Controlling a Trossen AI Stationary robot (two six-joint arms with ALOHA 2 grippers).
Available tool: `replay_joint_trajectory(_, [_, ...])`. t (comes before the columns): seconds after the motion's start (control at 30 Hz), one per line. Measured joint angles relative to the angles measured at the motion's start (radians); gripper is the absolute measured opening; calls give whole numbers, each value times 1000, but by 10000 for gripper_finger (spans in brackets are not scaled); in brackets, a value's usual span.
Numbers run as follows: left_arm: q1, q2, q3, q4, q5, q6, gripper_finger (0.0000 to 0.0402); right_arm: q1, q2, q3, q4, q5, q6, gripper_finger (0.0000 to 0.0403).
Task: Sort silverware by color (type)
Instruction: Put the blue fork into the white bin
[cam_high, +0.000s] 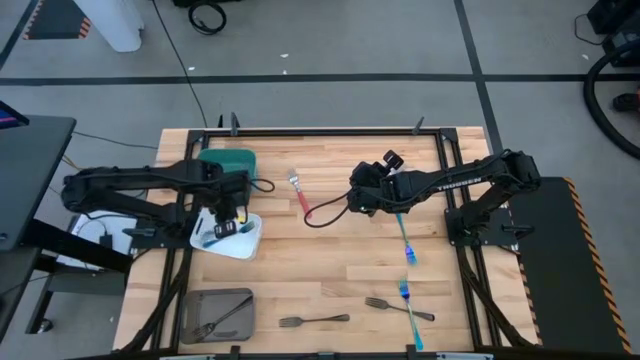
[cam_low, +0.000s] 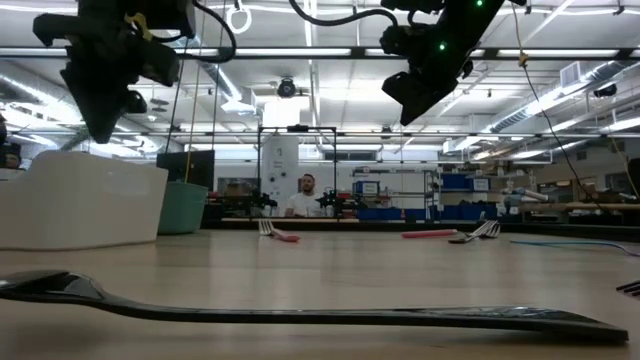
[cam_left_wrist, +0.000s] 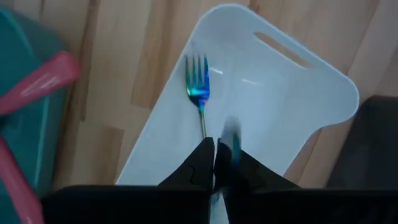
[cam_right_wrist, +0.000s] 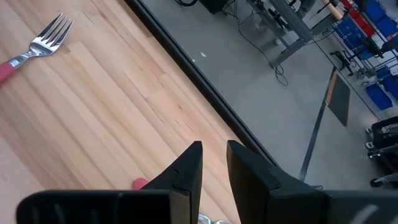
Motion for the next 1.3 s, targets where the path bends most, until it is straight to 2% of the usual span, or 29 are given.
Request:
replay_joint_trajectory(0.4, [-17,99,0,10,-1,0,63,0,0,0,-2,-9,-11,83])
replay_joint_trajectory(0.77, [-16,100,0,8,11,10,66,0,0,0,2,-15,-11,82])
replay_joint_trajectory(0.87, [-16,100,29,2,36,1,66,0,0,0,10,-49,-11,83])
replay_joint_trajectory(1.1, [-17,99,196,78,154,-63,66,0,0,0,51,-166,-11,82])
replay_joint_trajectory(1.2, [-17,99,225,141,156,-15,66,0,0,0,52,-226,-11,83])
replay_joint_trajectory(1.3, [-16,101,203,266,156,53,66,0,0,0,52,-266,-11,83])
